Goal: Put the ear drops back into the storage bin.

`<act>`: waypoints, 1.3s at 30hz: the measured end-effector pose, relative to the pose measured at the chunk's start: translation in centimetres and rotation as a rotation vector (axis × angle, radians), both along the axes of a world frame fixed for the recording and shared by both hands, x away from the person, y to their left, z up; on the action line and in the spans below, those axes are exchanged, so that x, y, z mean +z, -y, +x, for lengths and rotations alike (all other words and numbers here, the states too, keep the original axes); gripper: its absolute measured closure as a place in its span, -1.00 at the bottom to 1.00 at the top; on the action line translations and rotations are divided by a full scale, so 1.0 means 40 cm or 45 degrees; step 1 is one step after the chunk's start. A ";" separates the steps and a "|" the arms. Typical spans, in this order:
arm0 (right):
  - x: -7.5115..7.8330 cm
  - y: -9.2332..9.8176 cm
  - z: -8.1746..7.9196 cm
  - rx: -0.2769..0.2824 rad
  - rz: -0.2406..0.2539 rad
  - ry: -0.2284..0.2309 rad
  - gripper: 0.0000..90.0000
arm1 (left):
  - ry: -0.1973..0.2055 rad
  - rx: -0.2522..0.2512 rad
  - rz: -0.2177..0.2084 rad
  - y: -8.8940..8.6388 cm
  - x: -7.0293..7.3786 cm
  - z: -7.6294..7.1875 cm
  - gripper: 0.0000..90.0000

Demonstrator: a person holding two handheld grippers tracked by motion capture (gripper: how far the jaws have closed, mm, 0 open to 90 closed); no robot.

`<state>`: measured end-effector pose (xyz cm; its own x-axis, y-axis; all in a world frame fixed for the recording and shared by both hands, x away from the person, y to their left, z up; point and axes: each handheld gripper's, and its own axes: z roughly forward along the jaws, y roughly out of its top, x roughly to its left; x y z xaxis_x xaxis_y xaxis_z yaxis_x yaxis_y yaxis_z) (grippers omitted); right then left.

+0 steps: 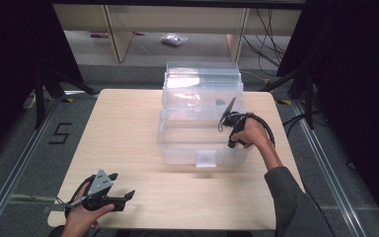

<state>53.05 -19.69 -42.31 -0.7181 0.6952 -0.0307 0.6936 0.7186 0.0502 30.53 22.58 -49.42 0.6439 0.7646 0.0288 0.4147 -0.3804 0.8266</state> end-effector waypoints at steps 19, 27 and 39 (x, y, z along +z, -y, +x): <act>0.056 -0.005 -0.014 -0.018 0.061 0.119 -0.25 | -0.001 -0.003 0.005 0.000 0.000 0.000 -0.66; 0.084 -0.003 -0.033 0.026 0.111 0.175 -0.29 | 0.000 0.000 0.000 0.000 0.000 0.000 -0.66; 0.128 -0.006 -0.072 0.069 0.174 0.249 -0.41 | 0.002 0.009 -0.019 0.003 -0.001 0.000 -0.66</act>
